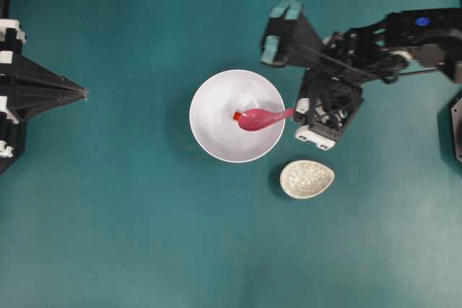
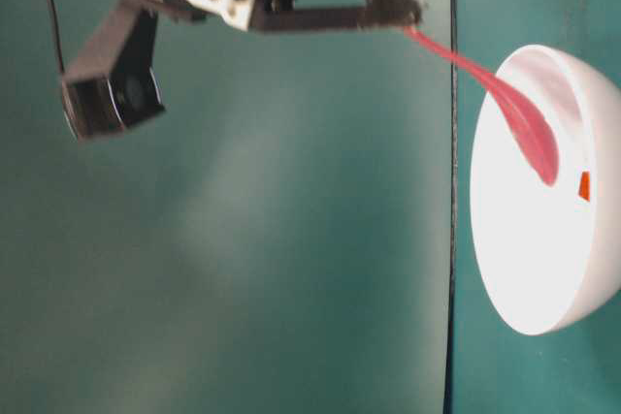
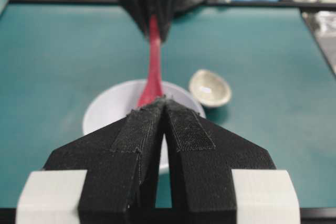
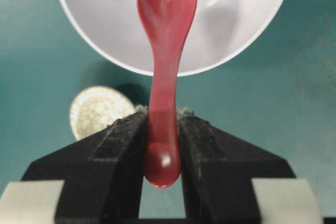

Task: Grip the spoon and scoop the red block from the bowl with right arm.
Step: 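Lower the spoon bowl into the white bowl beside the red cube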

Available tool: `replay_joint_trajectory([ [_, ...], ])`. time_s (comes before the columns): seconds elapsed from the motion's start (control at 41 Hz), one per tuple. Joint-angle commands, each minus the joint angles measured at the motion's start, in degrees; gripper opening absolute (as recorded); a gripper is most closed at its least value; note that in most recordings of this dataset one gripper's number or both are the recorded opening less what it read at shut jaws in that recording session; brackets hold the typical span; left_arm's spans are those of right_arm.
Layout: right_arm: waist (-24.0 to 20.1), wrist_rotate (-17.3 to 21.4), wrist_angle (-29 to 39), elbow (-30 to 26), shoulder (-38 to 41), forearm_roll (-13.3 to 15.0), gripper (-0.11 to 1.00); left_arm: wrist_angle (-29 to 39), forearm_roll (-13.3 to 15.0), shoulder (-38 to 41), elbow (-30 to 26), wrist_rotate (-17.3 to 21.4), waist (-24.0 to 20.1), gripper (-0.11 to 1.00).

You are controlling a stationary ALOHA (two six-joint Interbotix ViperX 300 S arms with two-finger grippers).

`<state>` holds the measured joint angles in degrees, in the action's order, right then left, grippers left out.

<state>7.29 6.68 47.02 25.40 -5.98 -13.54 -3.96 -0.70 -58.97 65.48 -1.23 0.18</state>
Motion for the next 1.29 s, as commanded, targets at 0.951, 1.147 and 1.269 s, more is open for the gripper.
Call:
replay_joint_trajectory([
  [0.951,0.2,0.4,-0.4,-5.9,7.3,3.8,0.24,-0.2,-0.2,0.2,-2.4,0.2,-0.1,0.0],
  [1.147,0.6,0.9,-3.8,-7.5,8.4,3.9,0.24,-0.1,-0.2,0.2,-2.4,0.2,-0.1,0.0],
  [1.269,0.5,1.0,-4.7,-8.8,9.2,3.6,0.24,0.0,-0.2,0.2,-2.4,0.2,-0.1,0.0],
])
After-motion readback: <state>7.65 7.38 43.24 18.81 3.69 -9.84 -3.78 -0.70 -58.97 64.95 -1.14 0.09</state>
